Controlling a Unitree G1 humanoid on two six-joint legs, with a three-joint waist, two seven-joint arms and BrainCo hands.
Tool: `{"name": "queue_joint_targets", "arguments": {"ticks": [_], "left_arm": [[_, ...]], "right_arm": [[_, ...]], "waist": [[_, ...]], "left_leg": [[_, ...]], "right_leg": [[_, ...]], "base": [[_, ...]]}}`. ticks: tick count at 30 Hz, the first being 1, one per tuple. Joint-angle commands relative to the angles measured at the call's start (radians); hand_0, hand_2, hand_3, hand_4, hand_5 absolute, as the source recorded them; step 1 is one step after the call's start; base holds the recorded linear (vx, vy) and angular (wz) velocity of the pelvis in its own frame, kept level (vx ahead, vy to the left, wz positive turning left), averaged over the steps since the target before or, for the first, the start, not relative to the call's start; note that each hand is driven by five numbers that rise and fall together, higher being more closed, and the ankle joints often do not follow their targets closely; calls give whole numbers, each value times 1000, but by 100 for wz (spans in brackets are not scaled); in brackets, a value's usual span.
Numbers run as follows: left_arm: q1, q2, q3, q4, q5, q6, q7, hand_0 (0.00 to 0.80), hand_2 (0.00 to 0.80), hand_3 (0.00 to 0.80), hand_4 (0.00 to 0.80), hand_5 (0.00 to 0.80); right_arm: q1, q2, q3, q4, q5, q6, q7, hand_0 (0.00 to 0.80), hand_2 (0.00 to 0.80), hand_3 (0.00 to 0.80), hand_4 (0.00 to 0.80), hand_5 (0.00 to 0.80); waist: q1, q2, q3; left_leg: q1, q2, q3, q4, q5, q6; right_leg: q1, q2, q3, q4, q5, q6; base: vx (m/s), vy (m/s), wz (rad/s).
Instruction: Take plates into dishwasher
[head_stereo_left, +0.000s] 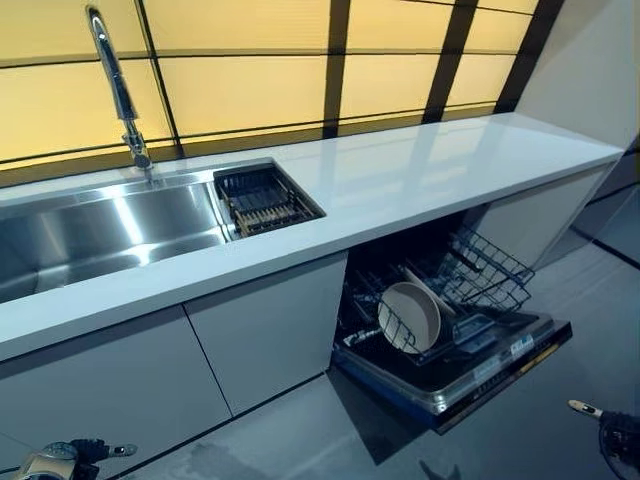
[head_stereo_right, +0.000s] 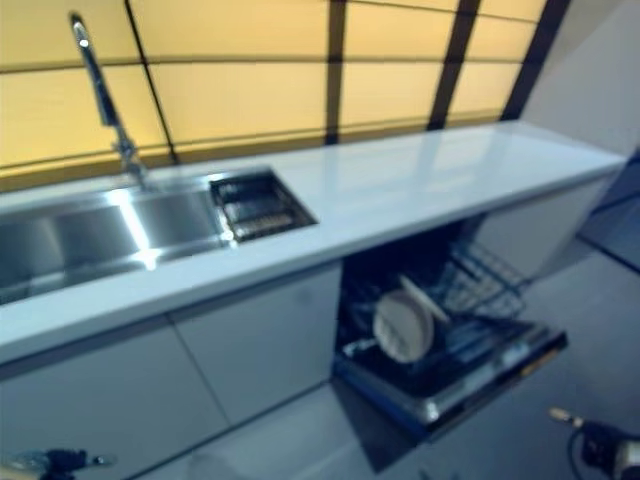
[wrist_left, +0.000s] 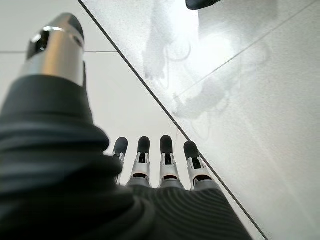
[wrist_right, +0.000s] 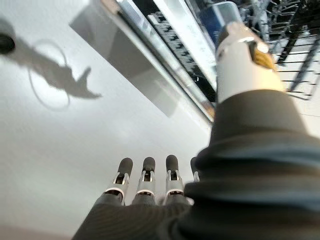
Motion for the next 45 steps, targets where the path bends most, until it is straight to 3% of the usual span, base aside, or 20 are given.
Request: {"name": "queue_joint_targets", "arguments": {"ticks": [1,9,20,28,37,40,45], "left_arm": [[-50,8,5,25,4,13,35,0,0,0,0,0],[-23,-44,-8,25,15,-24,79,0,0,0,0,0],[13,-102,-9,27,24,-65,150,0,0,0,0,0],[22,-176,-34,29,-6,-90,203,0,0,0,0,0],[9,-265,-58,-15,-105,-171,204,0,0,0,0,0],[28,-381,-92,17,-79,-226,352,0,0,0,0,0],[16,-388,-108,10,-80,-237,419,0,0,0,0,0]], "right_arm": [[-8,0,29,-24,79,-13,32,0,0,0,0,0],[54,77,21,6,192,7,138,0,0,0,0,0],[82,192,47,15,207,-47,197,0,0,0,0,0],[77,258,77,53,218,-75,167,0,0,0,0,0],[58,299,71,73,261,-96,81,0,0,0,0,0],[51,324,66,65,277,-105,49,0,0,0,0,0],[48,326,79,50,301,-129,34,0,0,0,0,0]], "waist": [[5,-3,2],[-5,6,1],[5,28,10],[12,45,15],[14,56,51],[17,42,73],[6,38,102]], "left_leg": [[-16,-55,-11,17,-29,97],[-18,-48,-20,-1,-9,79],[-39,-52,-46,-7,5,72],[-39,-53,-60,-7,9,71],[-60,-52,-60,-7,14,72],[-76,-49,-63,-7,18,71],[-92,-46,-65,-7,24,71]], "right_leg": [[-55,-31,19,75,51,28],[-39,-10,-6,55,34,8],[-42,-7,-40,54,22,-5],[-40,-12,-50,65,11,-12],[-66,-17,-58,82,8,-14],[-82,-9,-57,87,6,-17],[-103,-6,-50,92,13,-19]], "base": [[-97,-105,7],[-51,-83,14],[-64,-41,12],[-8,-13,4],[-32,-43,3],[-71,-108,4],[-53,-91,2]]}}
